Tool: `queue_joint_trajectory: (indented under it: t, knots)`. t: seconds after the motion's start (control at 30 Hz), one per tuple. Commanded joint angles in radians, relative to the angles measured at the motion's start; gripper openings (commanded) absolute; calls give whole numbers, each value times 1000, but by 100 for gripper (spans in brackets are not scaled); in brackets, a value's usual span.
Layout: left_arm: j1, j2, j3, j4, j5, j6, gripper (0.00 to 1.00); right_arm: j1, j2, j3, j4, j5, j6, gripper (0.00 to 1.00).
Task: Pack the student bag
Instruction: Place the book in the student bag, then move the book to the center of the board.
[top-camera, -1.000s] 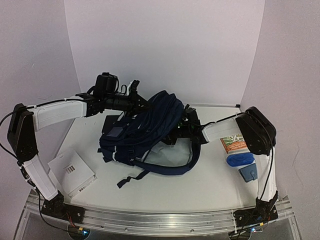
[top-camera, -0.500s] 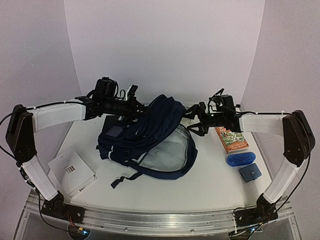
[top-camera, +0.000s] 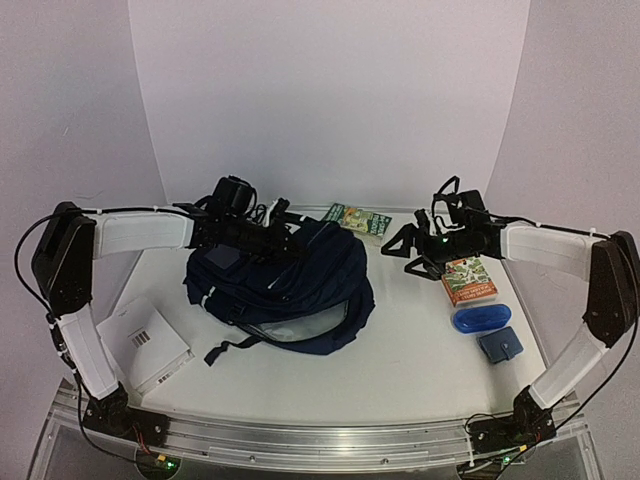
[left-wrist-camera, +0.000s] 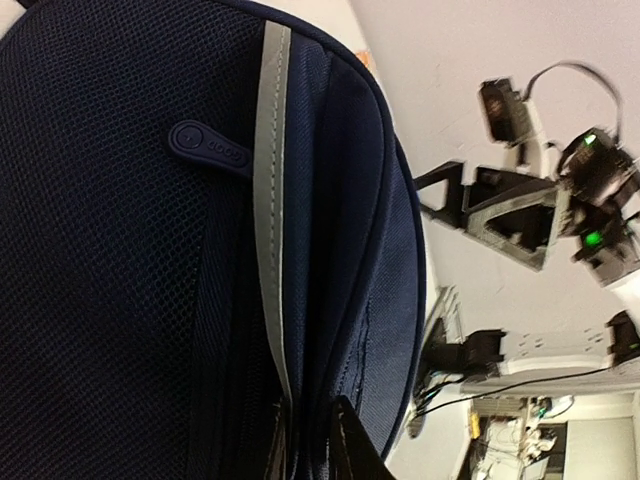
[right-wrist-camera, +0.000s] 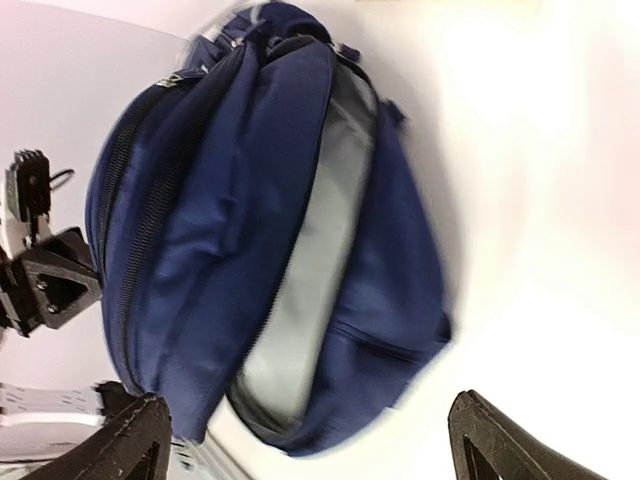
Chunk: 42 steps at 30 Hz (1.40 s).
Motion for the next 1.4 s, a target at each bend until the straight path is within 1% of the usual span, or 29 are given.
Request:
queue_joint_trajectory:
  t: [0.0, 0.13, 0.27, 0.37, 0.47, 0.53, 0.67, 0.83, 0.9, 0.97, 1.07, 1.23, 1.37]
  knots:
    - [-33, 61, 77, -114, -113, 79, 23, -1, -23, 49, -101, 54, -135, 97]
    - [-72, 56, 103, -214, -231, 109, 49, 0, -12, 96, -105, 23, -154, 97]
    - [-70, -43, 36, -234, -350, 45, 69, 3, 4, 141, -106, -15, -165, 97]
    - [-70, -136, -22, -260, -459, -12, 78, 14, 19, 171, -106, -30, -174, 97]
    - [-65, -226, -78, -297, -570, -89, 92, 47, 36, 197, -106, -32, -191, 97]
    - [-59, -286, -121, -326, -642, -147, 99, 74, 46, 215, -106, -24, -207, 97]
    - [-24, -404, -214, -403, -768, -284, 100, 150, 75, 266, -106, 5, -239, 96]
    - [14, -557, -347, -544, -922, -532, 100, 275, 150, 359, -106, 16, -267, 95]
    - [21, -611, -380, -641, -991, -636, 100, 320, 190, 401, -107, 10, -274, 95]
    - [23, -653, -399, -771, -1060, -770, 100, 357, 235, 435, -106, 3, -275, 95]
    - [26, -702, -417, -943, -1114, -932, 100, 410, 296, 489, -106, -1, -274, 94]
    - [28, -779, -465, -1158, -1167, -1202, 100, 460, 364, 545, -106, -13, -267, 94]
    - [31, -858, -511, -1279, -1203, -1342, 100, 464, 375, 555, -106, -18, -260, 94]
